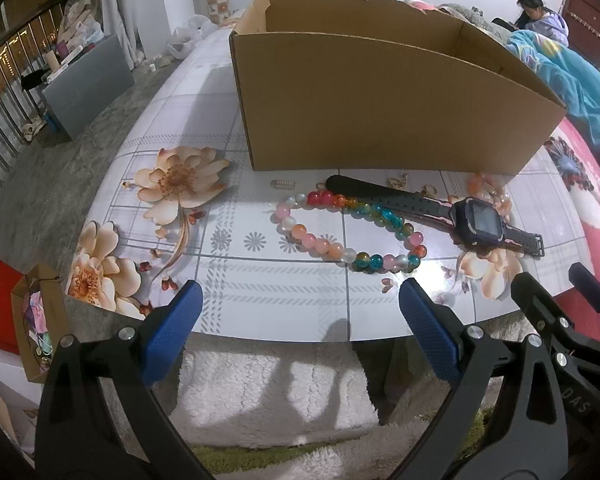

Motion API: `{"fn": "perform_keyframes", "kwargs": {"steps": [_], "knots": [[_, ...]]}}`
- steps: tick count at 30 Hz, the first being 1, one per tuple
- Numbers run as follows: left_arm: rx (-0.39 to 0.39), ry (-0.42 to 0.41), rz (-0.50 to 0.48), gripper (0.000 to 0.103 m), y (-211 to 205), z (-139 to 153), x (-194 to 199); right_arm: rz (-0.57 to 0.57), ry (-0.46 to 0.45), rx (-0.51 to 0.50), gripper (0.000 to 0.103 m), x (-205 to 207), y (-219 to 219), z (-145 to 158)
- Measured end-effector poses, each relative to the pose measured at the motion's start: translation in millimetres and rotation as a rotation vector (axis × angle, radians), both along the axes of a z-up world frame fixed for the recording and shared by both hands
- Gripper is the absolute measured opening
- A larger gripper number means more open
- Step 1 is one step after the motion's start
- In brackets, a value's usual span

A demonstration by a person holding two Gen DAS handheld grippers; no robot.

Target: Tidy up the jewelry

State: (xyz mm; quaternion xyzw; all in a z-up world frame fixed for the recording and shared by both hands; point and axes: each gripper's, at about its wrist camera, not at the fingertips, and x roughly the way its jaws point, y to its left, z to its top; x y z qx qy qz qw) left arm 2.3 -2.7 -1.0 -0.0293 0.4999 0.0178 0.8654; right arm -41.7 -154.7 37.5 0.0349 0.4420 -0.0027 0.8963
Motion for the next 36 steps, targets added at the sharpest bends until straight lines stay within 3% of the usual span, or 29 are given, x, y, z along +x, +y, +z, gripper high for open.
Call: {"fn": "perform_keyframes", "kwargs": {"steps": [36], "knots": [[-0.001, 0.0, -0.002, 0.095, -2.2, -6.2, -0.9, 0.0, -0.006, -0.002, 0.097, 0.7, 2.4, 2.8]]}}
